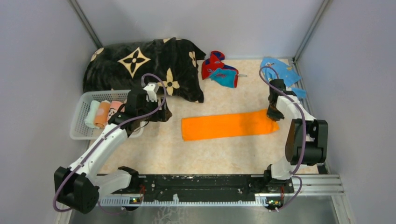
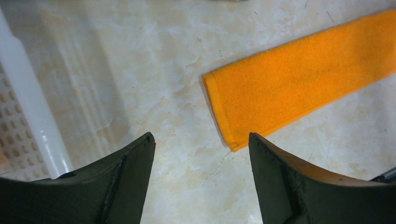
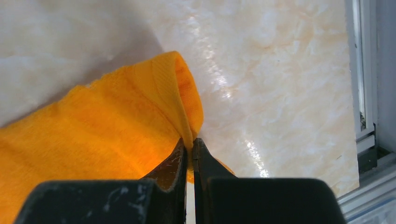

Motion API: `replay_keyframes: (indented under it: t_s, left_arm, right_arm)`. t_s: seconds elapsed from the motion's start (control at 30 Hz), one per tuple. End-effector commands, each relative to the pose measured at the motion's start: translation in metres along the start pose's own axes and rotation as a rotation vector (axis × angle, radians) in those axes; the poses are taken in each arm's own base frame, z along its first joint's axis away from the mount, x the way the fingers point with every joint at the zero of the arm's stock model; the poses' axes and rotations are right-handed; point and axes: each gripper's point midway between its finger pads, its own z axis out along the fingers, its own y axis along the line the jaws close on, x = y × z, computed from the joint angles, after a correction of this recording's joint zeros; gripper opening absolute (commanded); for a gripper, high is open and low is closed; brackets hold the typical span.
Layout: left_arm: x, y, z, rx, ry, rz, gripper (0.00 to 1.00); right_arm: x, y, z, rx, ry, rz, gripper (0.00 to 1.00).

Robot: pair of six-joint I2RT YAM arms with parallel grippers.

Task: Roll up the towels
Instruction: Fold the towel at the center of the board.

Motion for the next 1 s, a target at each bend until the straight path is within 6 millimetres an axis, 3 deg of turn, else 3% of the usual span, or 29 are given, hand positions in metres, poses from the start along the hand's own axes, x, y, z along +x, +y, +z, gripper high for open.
replay_keyframes:
  t_s: [0.0,0.23,0.4,0.67,0.83,0.87,0.97]
  left_arm:
    - [0.007,-0.018,0.01,0.105,0.035,-0.052,0.78]
    - [0.03,-0.022,0.023,0.132,0.108,-0.145,0.76]
    - [0.051,-0.025,0.032,0.148,0.167,-0.216,0.74]
    - [0.078,-0.026,0.049,0.156,0.235,-0.305,0.69]
    - [0.089,-0.033,0.058,0.174,0.251,-0.334,0.66]
    - [0.091,-0.034,0.06,0.175,0.256,-0.336,0.65]
    - [0.096,-0.039,0.067,0.182,0.271,-0.34,0.62]
  right_arm:
    - [-0.023,0.037,-0.046,-0.156,-0.131,-0.049,0.0]
    - [0.018,0.149,-0.115,-0.697,-0.064,-0.15,0.0]
    - [0.051,0.211,-0.155,-0.882,-0.031,-0.264,0.0]
    - [0.082,0.273,-0.192,-0.945,-0.001,-0.384,0.0]
    - [0.097,0.296,-0.201,-0.951,0.025,-0.386,0.0]
    - [0.104,0.303,-0.192,-0.933,0.05,-0.389,0.0]
    - [0.112,0.315,-0.191,-0.933,0.074,-0.382,0.0]
